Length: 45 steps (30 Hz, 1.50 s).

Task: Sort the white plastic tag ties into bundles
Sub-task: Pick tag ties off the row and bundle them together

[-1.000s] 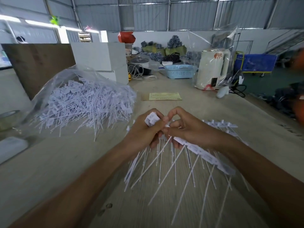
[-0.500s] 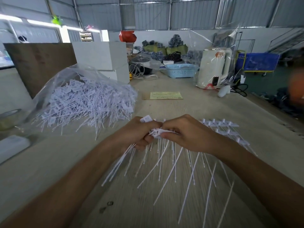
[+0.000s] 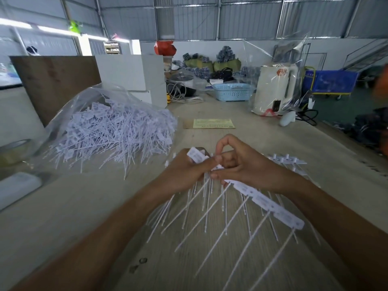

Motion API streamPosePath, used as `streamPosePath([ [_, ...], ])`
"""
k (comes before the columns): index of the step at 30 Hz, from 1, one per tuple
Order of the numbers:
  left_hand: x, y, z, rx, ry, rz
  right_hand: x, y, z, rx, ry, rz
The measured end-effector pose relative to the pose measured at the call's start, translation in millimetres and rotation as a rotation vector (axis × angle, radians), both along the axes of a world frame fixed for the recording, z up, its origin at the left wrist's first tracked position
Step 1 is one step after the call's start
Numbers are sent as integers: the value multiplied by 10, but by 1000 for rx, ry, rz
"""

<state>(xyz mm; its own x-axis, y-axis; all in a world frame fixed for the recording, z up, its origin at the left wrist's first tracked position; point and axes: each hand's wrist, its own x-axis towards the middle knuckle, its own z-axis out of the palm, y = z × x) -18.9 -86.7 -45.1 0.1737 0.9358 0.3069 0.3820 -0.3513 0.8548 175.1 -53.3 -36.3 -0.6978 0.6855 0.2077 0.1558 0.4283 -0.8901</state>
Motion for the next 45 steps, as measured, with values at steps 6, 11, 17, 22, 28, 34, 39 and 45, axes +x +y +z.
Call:
streamPosePath([
  [6, -114, 34, 56, -63, -158, 125, -26, 30, 5, 63, -177, -112],
  [11, -65, 16, 33, 7, -122, 91, -8, -19, 25, 127, -164, -11],
  [17, -91, 47, -26, -126, -153, 134, -57, -59, 57, 622, -319, -162],
  [22, -238, 100, 78, -488, -67, 7, -93, -111, 117, 793, -454, -83],
  [28, -274, -27, 173, -519, 164, -334, 73, -117, 287, 114, -378, 368],
  [34, -562, -80, 244, -344, -59, -530, 322, -59, 335, -15, -380, 416],
  [39, -214, -9, 123, -65, 34, -93, 176, -21, 219, -21, -278, 186],
  [45, 63, -51, -18, 10, -35, -60, 72, -29, 88, 35, -207, 96],
])
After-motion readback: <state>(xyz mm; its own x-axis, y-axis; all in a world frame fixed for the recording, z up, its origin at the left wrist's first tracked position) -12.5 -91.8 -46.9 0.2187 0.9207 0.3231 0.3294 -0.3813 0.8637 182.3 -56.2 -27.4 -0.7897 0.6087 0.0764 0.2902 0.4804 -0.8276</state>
